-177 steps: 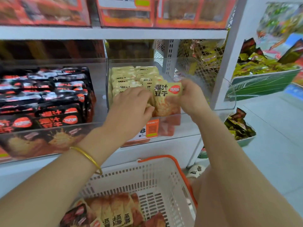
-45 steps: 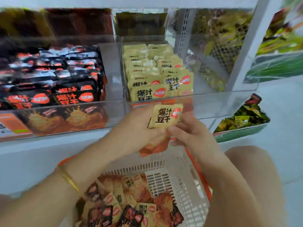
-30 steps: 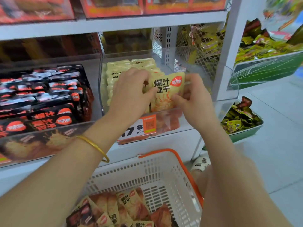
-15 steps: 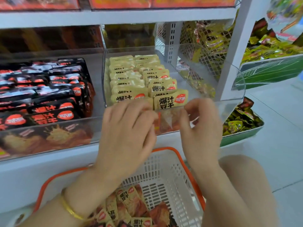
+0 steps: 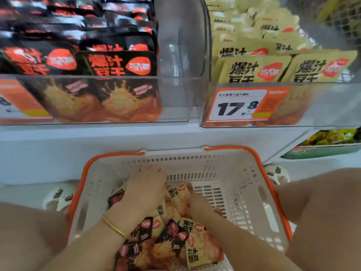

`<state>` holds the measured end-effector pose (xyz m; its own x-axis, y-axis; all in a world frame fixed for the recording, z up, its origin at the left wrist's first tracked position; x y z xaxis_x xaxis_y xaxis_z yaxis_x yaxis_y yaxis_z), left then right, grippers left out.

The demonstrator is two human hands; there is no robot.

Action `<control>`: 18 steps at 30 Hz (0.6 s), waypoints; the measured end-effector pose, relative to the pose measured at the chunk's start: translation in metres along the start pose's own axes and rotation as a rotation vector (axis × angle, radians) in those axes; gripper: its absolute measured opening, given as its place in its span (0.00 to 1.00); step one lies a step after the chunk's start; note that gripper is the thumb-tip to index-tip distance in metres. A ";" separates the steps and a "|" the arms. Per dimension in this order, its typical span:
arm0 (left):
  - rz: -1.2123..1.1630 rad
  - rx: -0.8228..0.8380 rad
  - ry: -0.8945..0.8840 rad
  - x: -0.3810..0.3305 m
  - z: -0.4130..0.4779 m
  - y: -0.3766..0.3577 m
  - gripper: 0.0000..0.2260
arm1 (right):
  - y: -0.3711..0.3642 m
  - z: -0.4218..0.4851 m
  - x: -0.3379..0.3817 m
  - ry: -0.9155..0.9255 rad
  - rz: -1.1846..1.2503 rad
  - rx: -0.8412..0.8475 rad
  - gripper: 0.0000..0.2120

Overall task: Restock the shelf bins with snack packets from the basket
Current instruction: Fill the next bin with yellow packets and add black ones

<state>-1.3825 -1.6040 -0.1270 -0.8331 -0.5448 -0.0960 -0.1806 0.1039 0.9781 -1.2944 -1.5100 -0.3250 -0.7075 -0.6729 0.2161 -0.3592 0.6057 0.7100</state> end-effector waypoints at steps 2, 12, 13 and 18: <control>-0.034 -0.018 0.014 0.000 0.000 0.001 0.08 | -0.027 0.015 -0.012 -0.040 0.094 0.041 0.36; -0.088 0.080 0.097 0.015 0.003 -0.016 0.11 | -0.009 0.021 -0.014 -0.107 0.363 0.044 0.15; -0.102 0.086 0.098 0.014 0.003 -0.016 0.10 | -0.004 0.018 -0.012 -0.088 0.394 0.029 0.13; -0.191 0.060 0.086 0.006 0.003 -0.008 0.11 | 0.051 -0.008 -0.005 0.047 0.448 -0.129 0.14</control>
<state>-1.3877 -1.6061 -0.1356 -0.7334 -0.6280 -0.2602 -0.3640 0.0395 0.9306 -1.3046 -1.4792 -0.2844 -0.7461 -0.3773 0.5486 0.0562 0.7853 0.6165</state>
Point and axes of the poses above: each hand's wrist, its own z-axis towards the middle knuckle, its own y-axis out of the back of the hand, x = y × z, the point moved 10 cm from there along z, towards the middle knuckle, and after that the axes turned 8 degrees about -y, right-handed, at the moved point
